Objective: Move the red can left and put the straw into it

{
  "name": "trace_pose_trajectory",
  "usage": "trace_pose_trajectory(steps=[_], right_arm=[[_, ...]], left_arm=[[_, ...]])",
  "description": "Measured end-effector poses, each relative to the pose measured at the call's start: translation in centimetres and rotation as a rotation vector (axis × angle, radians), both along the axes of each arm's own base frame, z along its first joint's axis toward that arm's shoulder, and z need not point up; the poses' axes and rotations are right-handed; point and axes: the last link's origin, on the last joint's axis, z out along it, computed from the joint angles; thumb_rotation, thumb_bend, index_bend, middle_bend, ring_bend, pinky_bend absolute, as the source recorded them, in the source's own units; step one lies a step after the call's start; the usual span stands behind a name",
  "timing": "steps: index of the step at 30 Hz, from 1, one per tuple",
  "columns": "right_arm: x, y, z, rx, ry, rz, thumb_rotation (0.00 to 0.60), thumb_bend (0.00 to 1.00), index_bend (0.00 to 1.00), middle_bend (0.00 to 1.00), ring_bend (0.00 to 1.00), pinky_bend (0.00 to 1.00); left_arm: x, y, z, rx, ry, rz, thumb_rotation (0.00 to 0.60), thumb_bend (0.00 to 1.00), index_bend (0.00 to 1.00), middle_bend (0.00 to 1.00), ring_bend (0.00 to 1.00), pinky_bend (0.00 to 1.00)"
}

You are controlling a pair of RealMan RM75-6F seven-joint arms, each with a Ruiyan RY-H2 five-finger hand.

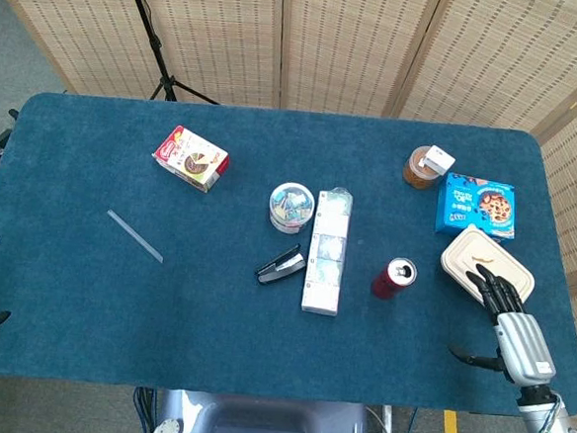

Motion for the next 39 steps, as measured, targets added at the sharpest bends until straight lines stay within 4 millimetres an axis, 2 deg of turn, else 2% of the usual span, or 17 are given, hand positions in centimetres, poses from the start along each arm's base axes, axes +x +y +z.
trace_pose_trajectory(steps=[8, 17, 24, 30, 39], right_arm=[[-0.2, -0.5, -0.7, 0.022, -0.01, 0.007, 0.6, 0.0, 0.0, 0.0, 0.0, 0.0], [-0.4, -2.1, -1.9, 0.046, -0.097, 0.068, 0.6, 0.0, 0.0, 0.0, 0.0, 0.0], [-0.5, -4.4, -3.1, 0.114, -0.254, 0.12, 0.6, 0.0, 0.0, 0.0, 0.0, 0.0], [0.3, -6.6, -4.9, 0.141, -0.294, 0.147, 0.6, 0.0, 0.0, 0.0, 0.0, 0.0], [1.3, -8.6, -7.3, 0.148, -0.318, 0.117, 0.6, 0.0, 0.0, 0.0, 0.0, 0.0]], left_arm=[[0.0, 0.3, -0.1, -0.008, 0.002, 0.006, 0.6, 0.0, 0.0, 0.0, 0.0, 0.0], [-0.1, 0.5, 0.2, -0.01, -0.022, 0.017, 0.6, 0.0, 0.0, 0.0, 0.0, 0.0], [-0.2, 0.6, 0.6, 0.002, -0.036, 0.018, 0.6, 0.0, 0.0, 0.0, 0.0, 0.0], [-0.2, 0.5, 0.7, 0.003, -0.038, 0.017, 0.6, 0.0, 0.0, 0.0, 0.0, 0.0], [-0.5, 0.7, 1.2, 0.012, -0.059, 0.029, 0.6, 0.0, 0.0, 0.0, 0.0, 0.0]])
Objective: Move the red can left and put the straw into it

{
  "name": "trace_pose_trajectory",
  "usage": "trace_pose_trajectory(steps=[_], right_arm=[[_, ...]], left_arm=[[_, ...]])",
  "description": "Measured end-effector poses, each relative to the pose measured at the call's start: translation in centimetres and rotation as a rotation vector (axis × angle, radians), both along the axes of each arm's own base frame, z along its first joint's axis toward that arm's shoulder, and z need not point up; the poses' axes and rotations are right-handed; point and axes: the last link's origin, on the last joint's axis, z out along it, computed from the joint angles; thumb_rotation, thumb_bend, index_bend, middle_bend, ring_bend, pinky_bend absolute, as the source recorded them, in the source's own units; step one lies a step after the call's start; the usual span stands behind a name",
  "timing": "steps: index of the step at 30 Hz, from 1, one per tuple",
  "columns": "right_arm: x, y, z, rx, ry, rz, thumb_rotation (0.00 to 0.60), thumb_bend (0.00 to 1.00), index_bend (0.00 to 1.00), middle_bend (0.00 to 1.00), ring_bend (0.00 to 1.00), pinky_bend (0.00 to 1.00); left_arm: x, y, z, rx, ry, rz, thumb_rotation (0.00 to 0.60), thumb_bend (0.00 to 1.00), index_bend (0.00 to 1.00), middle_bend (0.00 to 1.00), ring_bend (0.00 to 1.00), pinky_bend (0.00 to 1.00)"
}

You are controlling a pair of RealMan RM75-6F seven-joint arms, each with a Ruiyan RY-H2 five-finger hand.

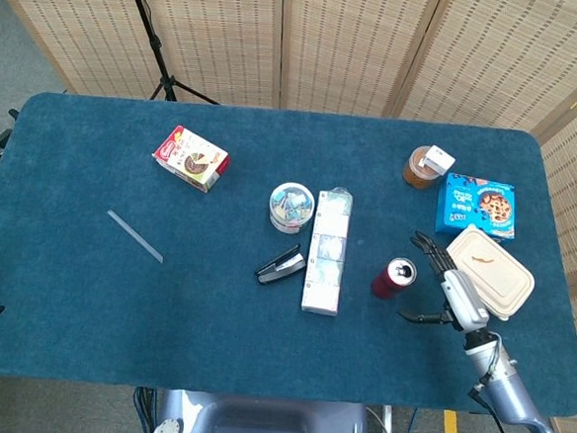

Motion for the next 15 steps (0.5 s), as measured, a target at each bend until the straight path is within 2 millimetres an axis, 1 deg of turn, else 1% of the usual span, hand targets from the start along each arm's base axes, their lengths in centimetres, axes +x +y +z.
trace_pose_trajectory(steps=[3, 7, 12, 15], right_arm=[[0.2, -0.4, -0.7, 0.005, 0.001, -0.011, 0.6, 0.0, 0.0, 0.0, 0.0, 0.01], [0.5, -0.9, -1.7, 0.021, -0.003, -0.03, 0.6, 0.0, 0.0, 0.0, 0.0, 0.05], [0.7, -1.5, -3.0, 0.044, -0.005, -0.063, 0.6, 0.0, 0.0, 0.0, 0.0, 0.06], [0.9, -1.9, -3.5, 0.039, -0.007, -0.082, 0.6, 0.0, 0.0, 0.0, 0.0, 0.12]], left_arm=[[-0.1, 0.0, 0.2, 0.002, -0.006, 0.001, 0.6, 0.0, 0.0, 0.0, 0.0, 0.0], [-0.3, 0.1, 0.4, 0.005, -0.017, 0.006, 0.6, 0.0, 0.0, 0.0, 0.0, 0.0], [-0.3, 0.1, 0.6, 0.005, -0.024, 0.006, 0.6, 0.0, 0.0, 0.0, 0.0, 0.0], [-0.4, 0.0, 0.7, 0.008, -0.03, 0.007, 0.6, 0.0, 0.0, 0.0, 0.0, 0.0]])
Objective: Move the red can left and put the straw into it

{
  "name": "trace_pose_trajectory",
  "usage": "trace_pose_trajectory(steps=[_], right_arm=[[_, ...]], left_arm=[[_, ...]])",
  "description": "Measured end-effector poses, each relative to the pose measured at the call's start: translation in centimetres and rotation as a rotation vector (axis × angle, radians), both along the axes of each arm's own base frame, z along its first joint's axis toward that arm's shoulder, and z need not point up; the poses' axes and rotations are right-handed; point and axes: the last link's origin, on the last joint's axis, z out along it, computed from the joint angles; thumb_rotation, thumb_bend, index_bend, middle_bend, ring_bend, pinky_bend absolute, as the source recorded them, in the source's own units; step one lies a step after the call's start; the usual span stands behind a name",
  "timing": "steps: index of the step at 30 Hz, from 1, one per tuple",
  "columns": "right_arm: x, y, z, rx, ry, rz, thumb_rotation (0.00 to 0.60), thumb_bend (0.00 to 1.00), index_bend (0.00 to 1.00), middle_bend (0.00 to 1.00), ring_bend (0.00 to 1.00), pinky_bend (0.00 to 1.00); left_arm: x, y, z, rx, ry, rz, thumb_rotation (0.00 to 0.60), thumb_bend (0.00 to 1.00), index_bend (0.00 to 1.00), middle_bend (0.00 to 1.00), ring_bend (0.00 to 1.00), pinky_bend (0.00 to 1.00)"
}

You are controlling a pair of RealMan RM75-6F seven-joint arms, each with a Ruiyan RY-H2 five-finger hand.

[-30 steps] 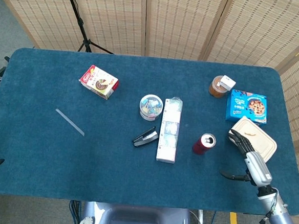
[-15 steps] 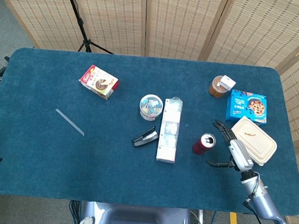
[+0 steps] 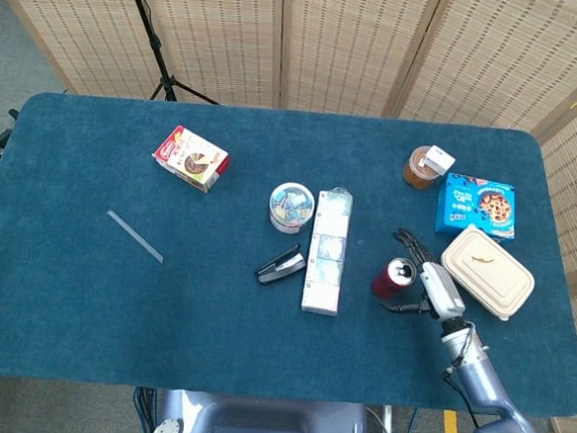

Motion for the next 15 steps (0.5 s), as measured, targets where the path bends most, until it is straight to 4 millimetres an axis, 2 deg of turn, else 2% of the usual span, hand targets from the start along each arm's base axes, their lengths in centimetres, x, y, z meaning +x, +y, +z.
trace_pose_trajectory(steps=[3, 4, 8, 10, 12, 14, 15], right_arm=[[0.22, -0.3, -0.3, -0.029, 0.002, -0.004, 0.6, 0.0, 0.01, 0.05, 0.07, 0.24], [0.25, -0.36, -0.31, -0.04, 0.001, -0.004, 0.6, 0.0, 0.03, 0.09, 0.12, 0.29], [0.23, -0.52, -0.38, -0.087, 0.008, -0.003, 0.6, 0.0, 0.22, 0.28, 0.31, 0.46], [0.17, -0.5, -0.54, -0.102, 0.003, -0.007, 0.6, 0.0, 0.29, 0.34, 0.37, 0.51], [0.06, -0.51, -0.61, -0.1, 0.003, -0.01, 0.6, 0.08, 0.32, 0.37, 0.4, 0.53], [-0.08, -0.55, -0.63, -0.106, 0.005, -0.011, 0.6, 0.25, 0.36, 0.4, 0.44, 0.55], [-0.15, -0.56, -0.6, -0.115, 0.004, -0.01, 0.6, 0.3, 0.37, 0.41, 0.45, 0.55]], left_arm=[[-0.07, -0.02, 0.11, 0.002, -0.005, 0.002, 0.6, 0.0, 0.0, 0.0, 0.0, 0.0], [-0.09, -0.01, 0.14, 0.002, -0.007, 0.002, 0.6, 0.0, 0.0, 0.0, 0.0, 0.0], [-0.09, -0.03, 0.18, 0.0, -0.009, 0.0, 0.6, 0.0, 0.0, 0.0, 0.0, 0.0], [-0.1, -0.06, 0.21, 0.0, -0.01, 0.0, 0.6, 0.0, 0.0, 0.0, 0.0, 0.0], [-0.11, -0.09, 0.25, 0.001, -0.013, 0.0, 0.6, 0.0, 0.0, 0.0, 0.0, 0.0], [-0.13, -0.12, 0.32, 0.003, -0.015, 0.0, 0.6, 0.0, 0.0, 0.0, 0.0, 0.0], [-0.14, -0.13, 0.34, 0.003, -0.016, 0.0, 0.6, 0.0, 0.0, 0.0, 0.0, 0.0]])
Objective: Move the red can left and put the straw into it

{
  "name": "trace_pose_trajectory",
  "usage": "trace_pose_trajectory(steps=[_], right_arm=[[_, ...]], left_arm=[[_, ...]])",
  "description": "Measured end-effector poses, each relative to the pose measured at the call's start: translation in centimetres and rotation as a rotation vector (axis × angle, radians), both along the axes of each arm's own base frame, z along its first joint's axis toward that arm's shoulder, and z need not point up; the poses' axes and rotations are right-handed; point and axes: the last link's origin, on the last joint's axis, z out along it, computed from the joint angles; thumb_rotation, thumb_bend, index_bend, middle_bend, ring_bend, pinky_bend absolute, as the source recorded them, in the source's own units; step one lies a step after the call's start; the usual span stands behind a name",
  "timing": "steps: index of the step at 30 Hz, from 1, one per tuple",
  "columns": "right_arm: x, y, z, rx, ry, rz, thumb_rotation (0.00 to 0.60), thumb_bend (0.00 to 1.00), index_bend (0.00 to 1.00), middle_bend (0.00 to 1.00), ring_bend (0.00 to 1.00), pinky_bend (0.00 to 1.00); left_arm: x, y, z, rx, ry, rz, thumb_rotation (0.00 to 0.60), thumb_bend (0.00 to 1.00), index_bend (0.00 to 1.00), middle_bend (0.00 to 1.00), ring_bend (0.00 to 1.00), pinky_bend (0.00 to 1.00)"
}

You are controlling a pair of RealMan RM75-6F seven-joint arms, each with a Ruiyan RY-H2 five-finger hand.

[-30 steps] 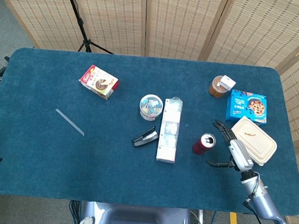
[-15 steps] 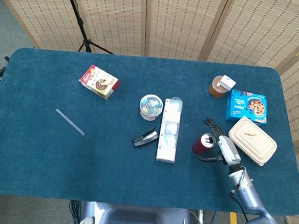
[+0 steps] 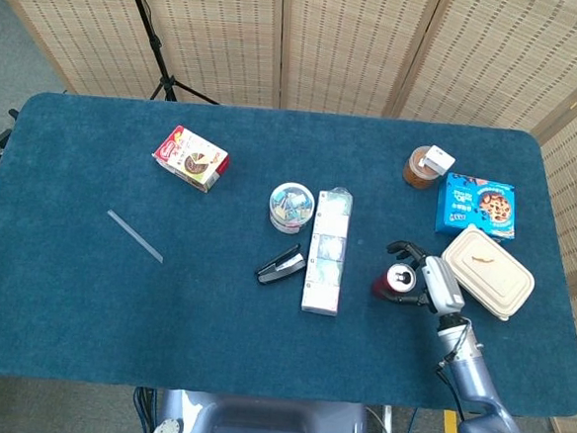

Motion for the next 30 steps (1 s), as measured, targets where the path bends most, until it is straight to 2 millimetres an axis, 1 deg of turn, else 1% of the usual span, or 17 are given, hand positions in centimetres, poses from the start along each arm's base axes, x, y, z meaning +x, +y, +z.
trace_pose_trajectory(steps=[2, 5, 7, 10, 14, 15, 17, 23, 28, 30], right_arm=[[0.0, 0.0, 0.0, -0.012, -0.005, 0.004, 0.6, 0.4, 0.4, 0.43, 0.47, 0.55], [0.1, 0.0, 0.1, -0.02, -0.016, 0.014, 0.6, 0.49, 0.42, 0.44, 0.48, 0.55], [0.3, 0.1, 0.1, -0.023, -0.02, 0.022, 0.6, 0.52, 0.43, 0.45, 0.48, 0.56], [0.8, 0.1, 0.3, -0.028, -0.026, 0.042, 0.6, 0.53, 0.43, 0.45, 0.49, 0.56], [2.1, 0.2, 0.8, -0.038, -0.032, 0.085, 0.6, 0.54, 0.44, 0.46, 0.49, 0.56], [2.8, 0.2, 1.0, -0.039, -0.037, 0.102, 0.6, 0.54, 0.44, 0.46, 0.49, 0.56], [3.6, 0.2, 1.2, -0.041, -0.038, 0.12, 0.6, 0.54, 0.44, 0.46, 0.49, 0.56], [7.5, -0.3, 1.2, -0.039, -0.023, 0.198, 0.6, 0.54, 0.44, 0.46, 0.49, 0.56], [11.1, -0.9, 0.4, -0.01, -0.009, 0.273, 0.6, 0.54, 0.44, 0.46, 0.49, 0.56], [12.9, -0.9, -0.3, 0.013, -0.009, 0.308, 0.6, 0.54, 0.44, 0.46, 0.49, 0.56]], left_arm=[[0.0, 0.0, 0.0, -0.001, -0.001, 0.0, 0.6, 0.0, 0.0, 0.0, 0.0, 0.0], [0.0, 0.0, 0.0, -0.005, -0.002, -0.001, 0.6, 0.0, 0.0, 0.0, 0.0, 0.0], [0.0, 0.0, 0.0, -0.006, -0.003, -0.001, 0.6, 0.0, 0.0, 0.0, 0.0, 0.0], [0.0, 0.0, 0.0, -0.007, -0.006, 0.001, 0.6, 0.0, 0.0, 0.0, 0.0, 0.0], [0.0, 0.0, 0.0, -0.009, -0.01, 0.002, 0.6, 0.0, 0.0, 0.0, 0.0, 0.0], [0.0, -0.1, 0.0, -0.009, -0.01, 0.001, 0.6, 0.0, 0.0, 0.0, 0.0, 0.0], [0.1, -0.1, 0.0, -0.01, -0.01, -0.001, 0.6, 0.0, 0.0, 0.0, 0.0, 0.0], [0.1, -0.2, 0.1, -0.008, -0.015, -0.004, 0.6, 0.0, 0.0, 0.0, 0.0, 0.0], [0.0, -0.2, 0.2, -0.009, -0.017, -0.004, 0.6, 0.0, 0.0, 0.0, 0.0, 0.0], [-0.1, -0.2, 0.2, -0.011, -0.018, -0.002, 0.6, 0.0, 0.0, 0.0, 0.0, 0.0]])
